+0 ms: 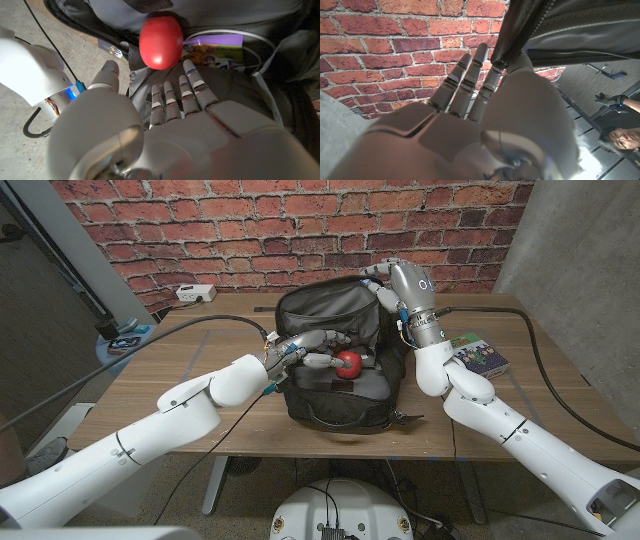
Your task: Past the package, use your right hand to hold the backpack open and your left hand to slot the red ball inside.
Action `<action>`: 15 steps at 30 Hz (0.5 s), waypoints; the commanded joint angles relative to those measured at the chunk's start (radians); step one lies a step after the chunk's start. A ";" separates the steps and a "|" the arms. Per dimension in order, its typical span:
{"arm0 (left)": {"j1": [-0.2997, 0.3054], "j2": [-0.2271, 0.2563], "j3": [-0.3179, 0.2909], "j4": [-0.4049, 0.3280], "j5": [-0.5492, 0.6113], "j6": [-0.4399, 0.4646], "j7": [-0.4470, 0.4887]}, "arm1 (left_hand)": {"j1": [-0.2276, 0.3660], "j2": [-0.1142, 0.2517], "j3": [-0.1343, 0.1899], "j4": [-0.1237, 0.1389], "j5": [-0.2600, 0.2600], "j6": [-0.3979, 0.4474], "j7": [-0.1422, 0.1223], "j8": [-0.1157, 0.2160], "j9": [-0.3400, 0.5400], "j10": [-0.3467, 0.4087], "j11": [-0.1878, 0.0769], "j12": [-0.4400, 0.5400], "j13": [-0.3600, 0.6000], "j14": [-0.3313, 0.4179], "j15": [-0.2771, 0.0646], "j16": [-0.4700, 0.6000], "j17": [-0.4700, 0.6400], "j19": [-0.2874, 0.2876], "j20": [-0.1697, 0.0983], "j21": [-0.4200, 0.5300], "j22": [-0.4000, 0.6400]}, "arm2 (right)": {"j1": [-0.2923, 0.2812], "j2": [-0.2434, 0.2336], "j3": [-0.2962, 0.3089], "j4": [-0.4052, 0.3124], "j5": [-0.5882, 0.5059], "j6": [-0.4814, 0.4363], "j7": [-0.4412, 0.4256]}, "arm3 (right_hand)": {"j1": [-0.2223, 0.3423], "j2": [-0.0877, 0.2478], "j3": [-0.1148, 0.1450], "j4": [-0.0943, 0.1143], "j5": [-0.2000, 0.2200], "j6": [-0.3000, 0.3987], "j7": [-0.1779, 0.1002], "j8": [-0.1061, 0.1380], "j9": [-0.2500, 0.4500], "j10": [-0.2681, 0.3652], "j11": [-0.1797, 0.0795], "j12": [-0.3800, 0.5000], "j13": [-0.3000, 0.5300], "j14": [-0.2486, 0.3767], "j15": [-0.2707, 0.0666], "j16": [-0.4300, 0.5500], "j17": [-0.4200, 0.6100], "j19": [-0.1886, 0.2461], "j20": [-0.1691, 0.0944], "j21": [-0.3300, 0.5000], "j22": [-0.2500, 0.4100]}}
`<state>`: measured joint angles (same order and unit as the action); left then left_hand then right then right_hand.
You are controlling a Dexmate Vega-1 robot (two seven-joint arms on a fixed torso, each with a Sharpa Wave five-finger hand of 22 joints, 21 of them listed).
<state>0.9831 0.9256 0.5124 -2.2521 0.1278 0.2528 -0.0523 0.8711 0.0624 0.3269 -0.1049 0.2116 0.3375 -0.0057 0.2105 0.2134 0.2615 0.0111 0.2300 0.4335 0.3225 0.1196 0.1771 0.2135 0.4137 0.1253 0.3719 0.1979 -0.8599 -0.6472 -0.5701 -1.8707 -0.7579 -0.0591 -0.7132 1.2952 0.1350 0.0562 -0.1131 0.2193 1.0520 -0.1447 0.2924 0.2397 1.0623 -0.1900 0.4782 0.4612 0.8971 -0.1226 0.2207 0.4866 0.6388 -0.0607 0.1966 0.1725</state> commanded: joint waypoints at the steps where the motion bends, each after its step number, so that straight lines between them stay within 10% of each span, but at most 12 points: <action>1: 0.035 0.021 -0.073 0.006 -0.161 -0.061 -0.022 | -0.034 0.009 0.000 0.016 -0.002 -0.011 -0.005 -0.009 -0.003 -0.016 -0.006 -0.010 -0.008 -0.024 -0.015 0.006 -0.001 -0.024 -0.012 -0.012 0.002 | -0.006 0.001 -0.001 -0.017 -0.009 -0.013 0.015 | 0.004 0.010 -0.004 -0.003 0.006 0.006 -0.002 0.003 0.005 0.014 -0.009 0.004 0.004 0.007 -0.119 -0.003 0.003 0.001 -0.134 0.003 0.002; 15: 0.128 0.099 -0.214 0.011 -0.438 -0.137 -0.064 | -0.075 0.031 -0.006 0.036 -0.001 -0.011 0.004 -0.010 -0.008 0.005 -0.012 -0.006 -0.021 -0.013 -0.045 0.020 -0.001 -0.038 -0.014 -0.018 0.002 | -0.008 0.012 -0.012 -0.046 -0.036 -0.053 0.041 | 0.004 0.011 -0.004 -0.003 0.007 0.008 -0.001 0.003 0.005 0.012 -0.010 0.001 0.004 0.006 -0.119 -0.004 0.002 0.001 -0.134 0.003 0.002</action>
<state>1.0444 0.9683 0.3934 -2.2470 -0.1296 0.1715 -0.0903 0.8242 0.1077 0.3188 -0.0752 0.2089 0.3252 -0.0103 0.1992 0.2043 0.2576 -0.0002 0.2217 0.4116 0.3072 0.0854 0.1897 0.2091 0.3801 0.1053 0.3588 0.1978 -0.8654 -0.6426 -0.5735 -1.8970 -0.7753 -0.0854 -0.6893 1.2954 0.1348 0.0562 -0.1130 0.2191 1.0556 -0.1483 0.2916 0.2390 1.0623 -0.1900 0.4781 0.4617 0.8971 -0.1226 0.2207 0.4868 0.6388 -0.0606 0.1966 0.1725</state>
